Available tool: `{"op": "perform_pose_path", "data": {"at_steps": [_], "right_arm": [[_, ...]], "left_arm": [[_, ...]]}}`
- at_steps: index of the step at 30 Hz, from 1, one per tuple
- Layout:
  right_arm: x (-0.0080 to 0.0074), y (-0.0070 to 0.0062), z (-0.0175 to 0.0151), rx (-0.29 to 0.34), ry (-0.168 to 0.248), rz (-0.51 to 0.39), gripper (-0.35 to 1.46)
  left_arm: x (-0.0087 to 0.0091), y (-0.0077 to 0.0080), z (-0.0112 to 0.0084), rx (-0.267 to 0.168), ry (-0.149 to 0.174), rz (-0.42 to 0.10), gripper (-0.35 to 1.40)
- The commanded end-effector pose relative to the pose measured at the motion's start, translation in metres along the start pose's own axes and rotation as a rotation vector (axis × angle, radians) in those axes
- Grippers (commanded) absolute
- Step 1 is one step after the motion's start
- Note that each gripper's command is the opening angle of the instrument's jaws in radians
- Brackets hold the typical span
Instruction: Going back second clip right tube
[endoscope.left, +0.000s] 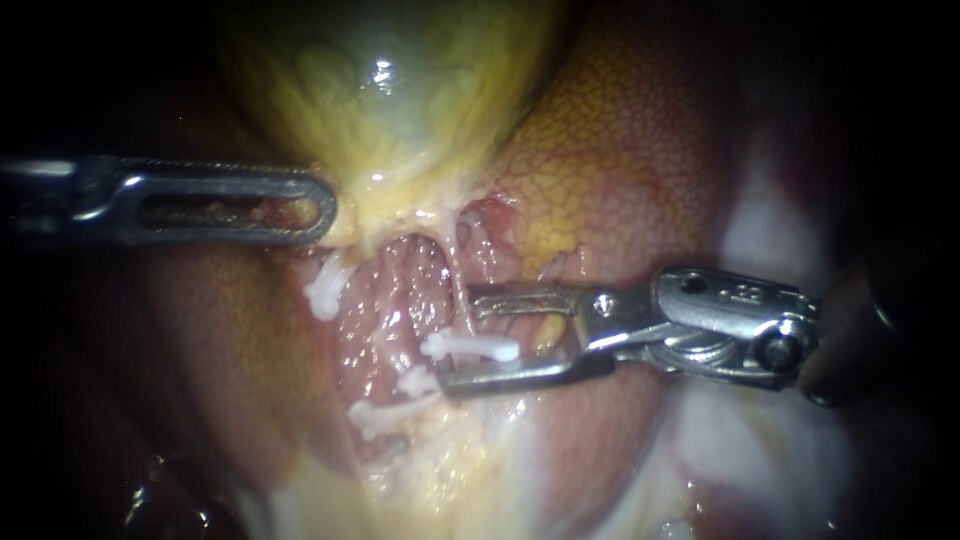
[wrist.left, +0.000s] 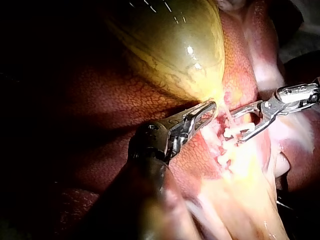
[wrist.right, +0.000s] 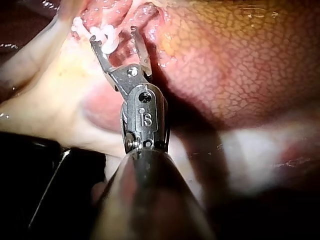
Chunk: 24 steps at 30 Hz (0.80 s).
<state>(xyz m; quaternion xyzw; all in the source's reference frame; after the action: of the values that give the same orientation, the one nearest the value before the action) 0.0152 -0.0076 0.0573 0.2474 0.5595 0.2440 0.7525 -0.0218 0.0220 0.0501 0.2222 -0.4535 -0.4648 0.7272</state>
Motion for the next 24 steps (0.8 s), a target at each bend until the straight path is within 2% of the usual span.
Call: {"op": "perform_pose_path", "data": {"at_steps": [1, 8, 13, 18, 24], "right_arm": [[0.0001, -0.0002, -0.0004, 0.003, -0.001, -0.034, 0.5], [0.0005, -0.0007, -0.0041, -0.044, -0.008, -0.192, 0.5], [0.0016, -0.001, -0.0069, -0.034, -0.014, -0.265, 0.5], [0.0032, -0.0015, -0.009, -0.019, -0.022, -0.296, 0.5], [0.005, -0.0016, -0.0104, -0.026, -0.057, -0.309, 0.5]], "left_arm": [[0.0, 0.0, -0.0001, 0.0, 0.0, 0.0, -0.35], [0.0, 0.0, -0.0001, 0.0, 0.0, -0.006, -0.35], [0.0, 0.0, -0.0002, 0.0, 0.0, -0.006, -0.35], [0.0, 0.0, -0.0002, 0.0, 0.0, -0.006, -0.35], [0.0, 0.0, 0.0, -0.001, -0.001, -0.006, -0.35]]}}
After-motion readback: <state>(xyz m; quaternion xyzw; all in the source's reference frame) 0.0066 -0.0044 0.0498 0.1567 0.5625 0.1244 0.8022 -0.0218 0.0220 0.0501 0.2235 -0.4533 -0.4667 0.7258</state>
